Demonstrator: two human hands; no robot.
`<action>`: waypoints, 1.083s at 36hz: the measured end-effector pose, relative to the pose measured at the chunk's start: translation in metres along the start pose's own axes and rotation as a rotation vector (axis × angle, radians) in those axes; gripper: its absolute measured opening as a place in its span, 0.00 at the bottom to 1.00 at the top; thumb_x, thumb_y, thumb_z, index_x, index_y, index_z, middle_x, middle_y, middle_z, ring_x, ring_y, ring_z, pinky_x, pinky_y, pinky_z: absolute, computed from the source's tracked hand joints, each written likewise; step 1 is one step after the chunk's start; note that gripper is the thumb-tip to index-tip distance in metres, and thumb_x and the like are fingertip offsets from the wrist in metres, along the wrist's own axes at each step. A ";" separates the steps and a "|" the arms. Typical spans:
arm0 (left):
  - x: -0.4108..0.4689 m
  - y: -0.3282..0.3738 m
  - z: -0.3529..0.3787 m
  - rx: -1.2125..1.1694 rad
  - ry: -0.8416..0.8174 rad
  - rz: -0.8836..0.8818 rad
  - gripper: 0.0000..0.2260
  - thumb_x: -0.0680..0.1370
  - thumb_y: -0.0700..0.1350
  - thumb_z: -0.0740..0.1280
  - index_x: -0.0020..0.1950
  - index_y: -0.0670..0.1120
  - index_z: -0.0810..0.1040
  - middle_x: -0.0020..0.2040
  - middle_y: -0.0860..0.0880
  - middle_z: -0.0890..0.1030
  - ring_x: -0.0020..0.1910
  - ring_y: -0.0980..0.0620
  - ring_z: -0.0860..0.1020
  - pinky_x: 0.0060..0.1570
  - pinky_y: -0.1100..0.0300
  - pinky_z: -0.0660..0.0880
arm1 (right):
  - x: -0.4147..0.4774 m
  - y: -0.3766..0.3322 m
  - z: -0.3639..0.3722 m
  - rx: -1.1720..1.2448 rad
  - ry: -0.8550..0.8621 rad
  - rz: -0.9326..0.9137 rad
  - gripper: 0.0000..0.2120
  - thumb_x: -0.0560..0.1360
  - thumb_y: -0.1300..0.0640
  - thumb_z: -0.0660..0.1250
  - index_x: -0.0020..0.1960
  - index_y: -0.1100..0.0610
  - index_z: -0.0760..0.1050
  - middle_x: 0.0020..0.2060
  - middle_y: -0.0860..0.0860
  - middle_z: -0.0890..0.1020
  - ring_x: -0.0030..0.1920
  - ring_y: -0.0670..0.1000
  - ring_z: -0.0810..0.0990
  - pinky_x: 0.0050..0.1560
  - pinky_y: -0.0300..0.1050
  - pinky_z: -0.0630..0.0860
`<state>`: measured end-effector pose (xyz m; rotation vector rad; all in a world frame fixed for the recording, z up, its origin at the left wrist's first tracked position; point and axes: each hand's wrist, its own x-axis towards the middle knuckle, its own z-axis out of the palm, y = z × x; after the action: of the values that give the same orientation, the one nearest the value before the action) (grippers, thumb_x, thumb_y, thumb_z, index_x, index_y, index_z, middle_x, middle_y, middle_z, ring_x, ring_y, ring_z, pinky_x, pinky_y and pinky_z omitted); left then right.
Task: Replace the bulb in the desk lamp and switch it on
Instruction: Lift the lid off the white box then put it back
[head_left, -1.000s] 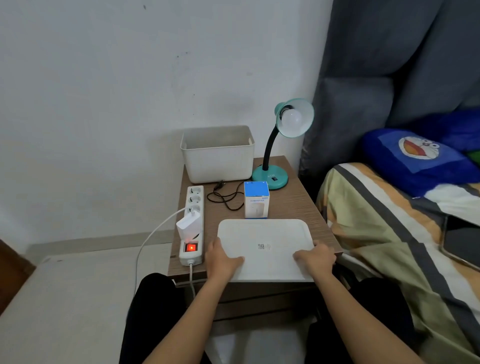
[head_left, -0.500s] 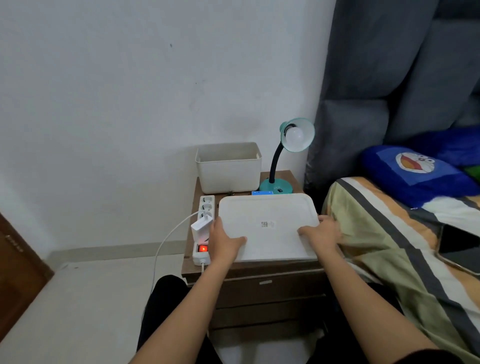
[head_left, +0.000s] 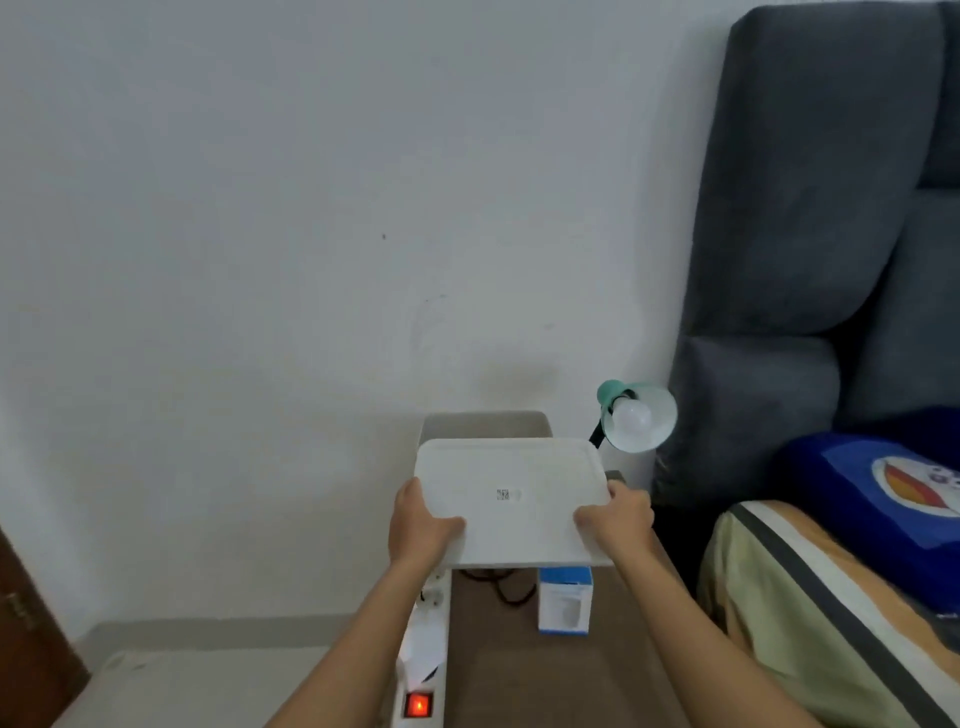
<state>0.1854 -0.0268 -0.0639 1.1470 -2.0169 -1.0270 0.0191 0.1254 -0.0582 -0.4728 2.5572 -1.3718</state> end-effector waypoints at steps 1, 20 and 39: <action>0.009 -0.001 0.000 0.006 -0.007 -0.009 0.24 0.66 0.41 0.74 0.59 0.41 0.69 0.62 0.43 0.72 0.53 0.47 0.72 0.47 0.58 0.68 | 0.008 -0.003 0.006 -0.008 -0.003 -0.004 0.19 0.63 0.57 0.71 0.53 0.60 0.77 0.54 0.59 0.75 0.53 0.61 0.75 0.55 0.56 0.77; 0.165 -0.031 0.037 0.068 -0.131 -0.015 0.22 0.67 0.42 0.74 0.54 0.45 0.66 0.62 0.46 0.68 0.54 0.54 0.65 0.49 0.62 0.64 | 0.157 -0.035 0.095 -0.106 -0.118 -0.035 0.13 0.66 0.57 0.70 0.44 0.62 0.70 0.53 0.63 0.74 0.51 0.62 0.75 0.47 0.46 0.73; 0.203 -0.050 0.062 -0.192 -0.027 -0.074 0.37 0.71 0.50 0.73 0.74 0.46 0.59 0.74 0.48 0.63 0.71 0.50 0.64 0.71 0.55 0.62 | 0.182 -0.026 0.128 0.114 0.003 -0.114 0.32 0.74 0.51 0.67 0.73 0.61 0.61 0.68 0.57 0.63 0.65 0.54 0.70 0.59 0.38 0.65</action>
<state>0.0662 -0.2026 -0.1149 1.1176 -1.8619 -1.2494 -0.1038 -0.0544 -0.1112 -0.6049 2.4715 -1.5484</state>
